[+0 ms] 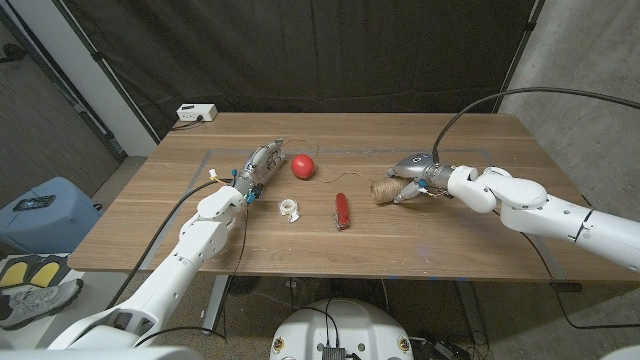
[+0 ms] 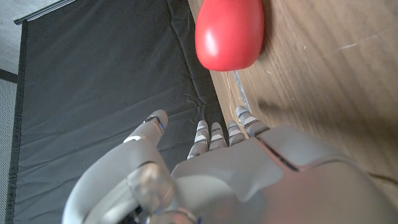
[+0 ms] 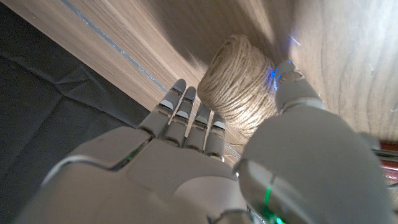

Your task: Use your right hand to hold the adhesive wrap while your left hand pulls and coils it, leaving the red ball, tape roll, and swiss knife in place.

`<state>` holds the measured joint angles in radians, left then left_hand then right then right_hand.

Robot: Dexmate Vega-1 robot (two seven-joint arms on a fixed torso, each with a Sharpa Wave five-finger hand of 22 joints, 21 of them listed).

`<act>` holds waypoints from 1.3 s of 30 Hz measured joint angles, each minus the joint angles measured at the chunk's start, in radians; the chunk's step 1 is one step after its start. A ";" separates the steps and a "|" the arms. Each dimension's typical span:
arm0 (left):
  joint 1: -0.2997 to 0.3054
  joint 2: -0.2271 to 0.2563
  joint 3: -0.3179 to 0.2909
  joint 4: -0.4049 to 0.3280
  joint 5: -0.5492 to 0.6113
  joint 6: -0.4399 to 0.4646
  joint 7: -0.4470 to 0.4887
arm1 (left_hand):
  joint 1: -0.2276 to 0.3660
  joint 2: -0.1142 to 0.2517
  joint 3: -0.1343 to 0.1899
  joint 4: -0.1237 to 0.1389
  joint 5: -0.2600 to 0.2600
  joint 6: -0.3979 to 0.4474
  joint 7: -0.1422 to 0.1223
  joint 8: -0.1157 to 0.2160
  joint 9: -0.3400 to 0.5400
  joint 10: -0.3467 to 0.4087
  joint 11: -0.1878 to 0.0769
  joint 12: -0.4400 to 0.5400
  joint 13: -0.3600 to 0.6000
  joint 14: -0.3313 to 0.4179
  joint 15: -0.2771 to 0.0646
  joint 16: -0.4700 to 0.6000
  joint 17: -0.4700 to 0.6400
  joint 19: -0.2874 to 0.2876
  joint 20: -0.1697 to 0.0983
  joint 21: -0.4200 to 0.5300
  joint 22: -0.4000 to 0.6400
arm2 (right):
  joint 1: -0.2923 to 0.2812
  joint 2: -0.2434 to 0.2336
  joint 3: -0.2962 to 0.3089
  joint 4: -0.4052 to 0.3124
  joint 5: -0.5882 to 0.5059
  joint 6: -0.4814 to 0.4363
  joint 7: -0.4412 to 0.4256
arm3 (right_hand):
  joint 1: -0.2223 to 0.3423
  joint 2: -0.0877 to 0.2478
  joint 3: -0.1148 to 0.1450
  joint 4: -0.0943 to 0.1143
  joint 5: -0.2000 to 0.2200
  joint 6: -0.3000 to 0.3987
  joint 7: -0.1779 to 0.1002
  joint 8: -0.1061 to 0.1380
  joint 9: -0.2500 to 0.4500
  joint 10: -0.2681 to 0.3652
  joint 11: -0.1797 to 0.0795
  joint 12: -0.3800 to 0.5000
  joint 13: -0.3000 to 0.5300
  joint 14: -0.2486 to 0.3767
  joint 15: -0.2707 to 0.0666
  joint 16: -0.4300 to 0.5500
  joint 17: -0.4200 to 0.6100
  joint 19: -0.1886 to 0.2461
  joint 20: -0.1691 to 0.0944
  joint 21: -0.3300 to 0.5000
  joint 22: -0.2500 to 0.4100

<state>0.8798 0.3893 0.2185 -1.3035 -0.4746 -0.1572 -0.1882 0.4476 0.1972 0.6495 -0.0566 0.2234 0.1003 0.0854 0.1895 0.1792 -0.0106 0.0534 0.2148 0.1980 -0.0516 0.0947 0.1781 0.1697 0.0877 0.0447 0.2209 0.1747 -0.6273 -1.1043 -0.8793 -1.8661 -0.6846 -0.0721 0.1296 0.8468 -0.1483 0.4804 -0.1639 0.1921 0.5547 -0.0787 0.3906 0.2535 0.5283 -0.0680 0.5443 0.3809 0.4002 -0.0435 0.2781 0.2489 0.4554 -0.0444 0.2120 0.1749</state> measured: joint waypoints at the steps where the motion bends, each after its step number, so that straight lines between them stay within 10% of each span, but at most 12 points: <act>1: 0.002 0.000 0.000 -0.002 0.000 0.000 0.001 | 0.000 0.000 0.000 0.000 0.000 0.000 0.000 0.000 0.000 0.000 0.000 0.000 0.000 0.000 0.000 0.000 0.000 0.000 0.000 0.000 0.000 | -0.001 -0.001 0.000 0.002 -0.004 0.002 -0.010 | 0.000 0.000 0.000 0.000 0.000 0.004 0.001 0.002 0.000 0.005 0.001 0.005 0.001 0.002 0.001 0.000 0.002 0.002 -0.002 0.000 0.000; 39: 0.008 0.000 -0.001 -0.022 0.005 0.006 -0.007 | 0.005 -0.005 0.000 0.000 0.000 0.000 0.000 0.000 0.000 0.000 0.000 0.000 0.000 0.002 -0.002 0.000 0.004 0.004 0.004 -0.008 0.000 | -0.035 -0.055 0.031 -0.047 -0.046 -0.021 -0.089 | 0.027 -0.017 0.004 -0.004 0.000 0.068 0.007 0.043 -0.009 0.051 0.015 0.048 0.025 0.090 -0.004 0.022 0.037 0.048 -0.002 0.008 0.000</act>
<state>0.8880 0.3897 0.2171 -1.3255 -0.4694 -0.1510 -0.1954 0.4527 0.1921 0.6495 -0.0565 0.2234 0.1001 0.0856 0.1895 0.1791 -0.0107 0.0535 0.2148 0.1977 -0.0499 0.0928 0.1781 0.1740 0.0912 0.0483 0.2130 0.1746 -0.6626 -1.1596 -0.8484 -1.9134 -0.7305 -0.0933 0.0405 0.8740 -0.1649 0.4847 -0.1678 0.1924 0.6226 -0.0715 0.4335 0.2443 0.5789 -0.0528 0.5925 0.4063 0.4899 -0.0478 0.3004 0.2857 0.5032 -0.0467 0.2199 0.1748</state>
